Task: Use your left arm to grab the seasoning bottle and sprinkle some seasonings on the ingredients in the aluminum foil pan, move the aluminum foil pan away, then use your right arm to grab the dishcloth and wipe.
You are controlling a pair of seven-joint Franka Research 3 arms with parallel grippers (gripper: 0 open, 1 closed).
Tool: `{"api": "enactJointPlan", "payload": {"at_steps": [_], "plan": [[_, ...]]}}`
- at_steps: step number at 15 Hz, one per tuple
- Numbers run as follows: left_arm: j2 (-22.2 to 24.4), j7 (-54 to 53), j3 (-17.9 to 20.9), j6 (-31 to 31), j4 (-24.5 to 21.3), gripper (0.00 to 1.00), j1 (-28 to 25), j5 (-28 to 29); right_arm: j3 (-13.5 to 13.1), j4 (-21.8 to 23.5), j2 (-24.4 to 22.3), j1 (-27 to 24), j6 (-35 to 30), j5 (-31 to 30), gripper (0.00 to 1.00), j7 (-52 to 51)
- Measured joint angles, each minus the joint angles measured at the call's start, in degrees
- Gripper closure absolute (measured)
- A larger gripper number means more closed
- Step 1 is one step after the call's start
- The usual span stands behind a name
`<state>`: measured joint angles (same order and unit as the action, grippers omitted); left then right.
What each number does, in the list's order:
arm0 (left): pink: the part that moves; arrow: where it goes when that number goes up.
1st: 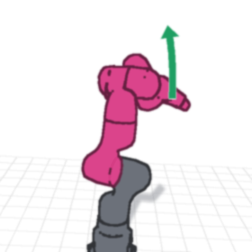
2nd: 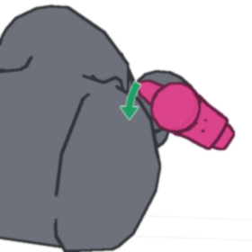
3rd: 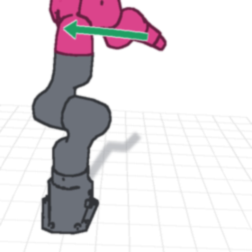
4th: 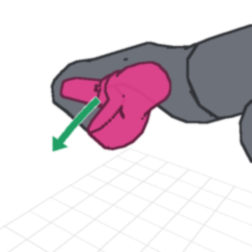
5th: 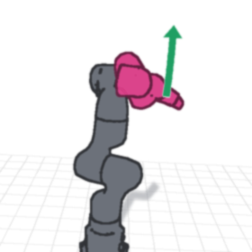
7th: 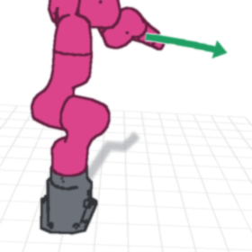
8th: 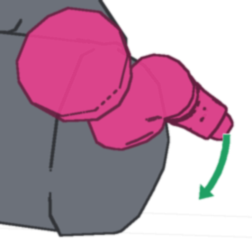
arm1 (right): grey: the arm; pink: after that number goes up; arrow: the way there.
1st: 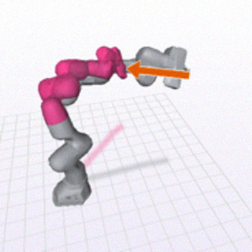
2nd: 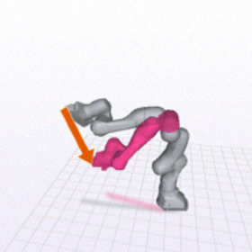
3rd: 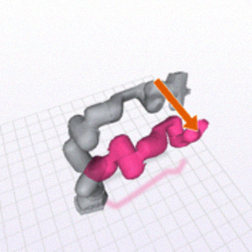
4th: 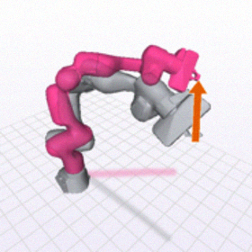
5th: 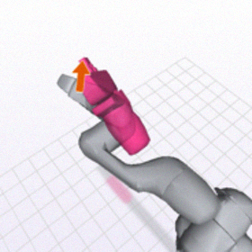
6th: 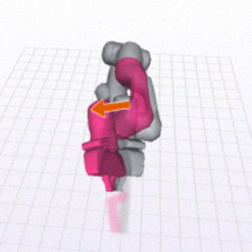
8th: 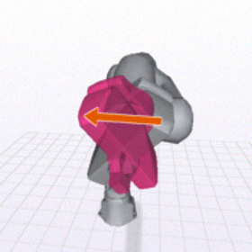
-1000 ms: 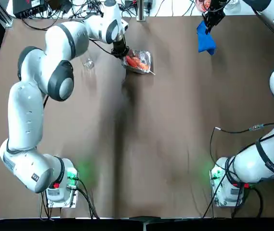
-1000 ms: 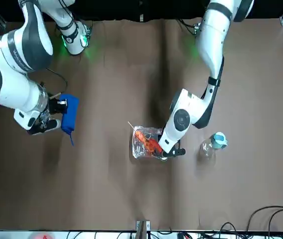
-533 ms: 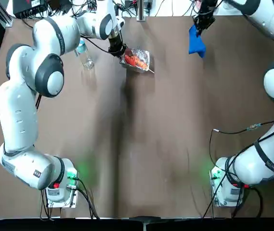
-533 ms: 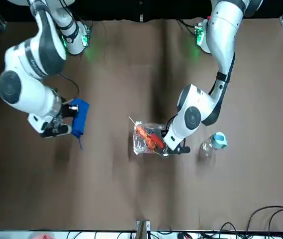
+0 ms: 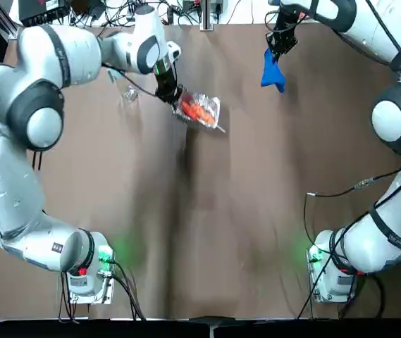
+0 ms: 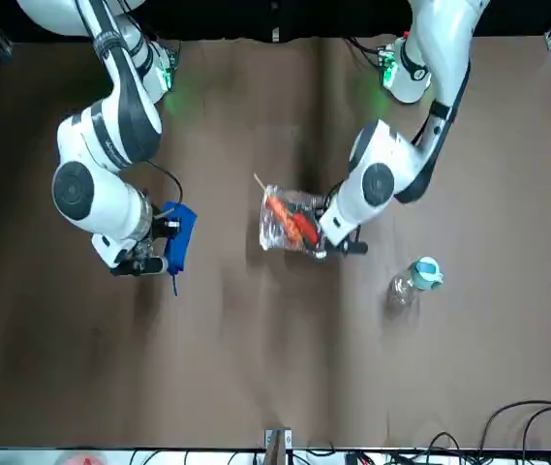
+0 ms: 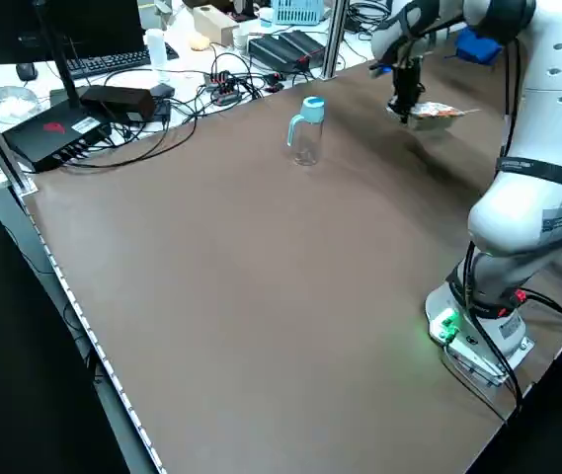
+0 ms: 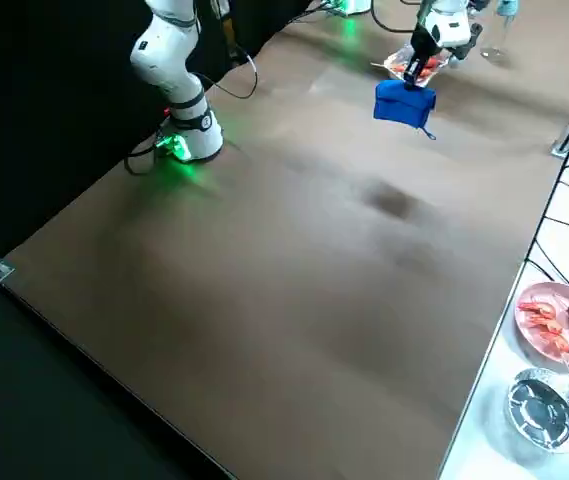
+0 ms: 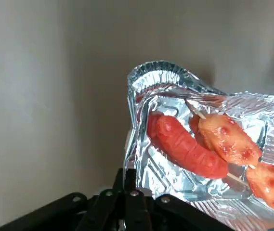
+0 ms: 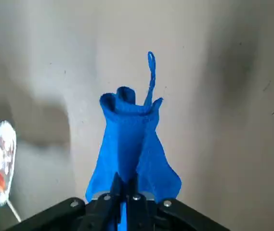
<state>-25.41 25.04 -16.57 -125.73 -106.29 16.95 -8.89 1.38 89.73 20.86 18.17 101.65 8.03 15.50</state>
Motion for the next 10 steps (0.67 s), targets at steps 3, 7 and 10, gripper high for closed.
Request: {"api": "enactJointPlan", "payload": {"at_steps": [3, 7, 10], "plan": [[6.39, 1.59, -9.86, -3.53, -13.07, 0.98, -7.37, 0.0, 0.0, -0.09, 1.77, 0.8, 0.86, 0.74, 0.94, 2.7], [8.19, 6.96, -14.91, -10.17, -20.75, 0.98, -9.39, 0.0, 0.0, -0.47, 3.56, 1.6, 3.89, 2.09, 0.94, 5.01], [8.19, 10.17, -16.82, -13.98, -24.18, 0.98, -9.35, 0.0, 0.04, -0.7, 5.93, 3.72, 9.77, 2.16, 0.94, 9.37]]}}
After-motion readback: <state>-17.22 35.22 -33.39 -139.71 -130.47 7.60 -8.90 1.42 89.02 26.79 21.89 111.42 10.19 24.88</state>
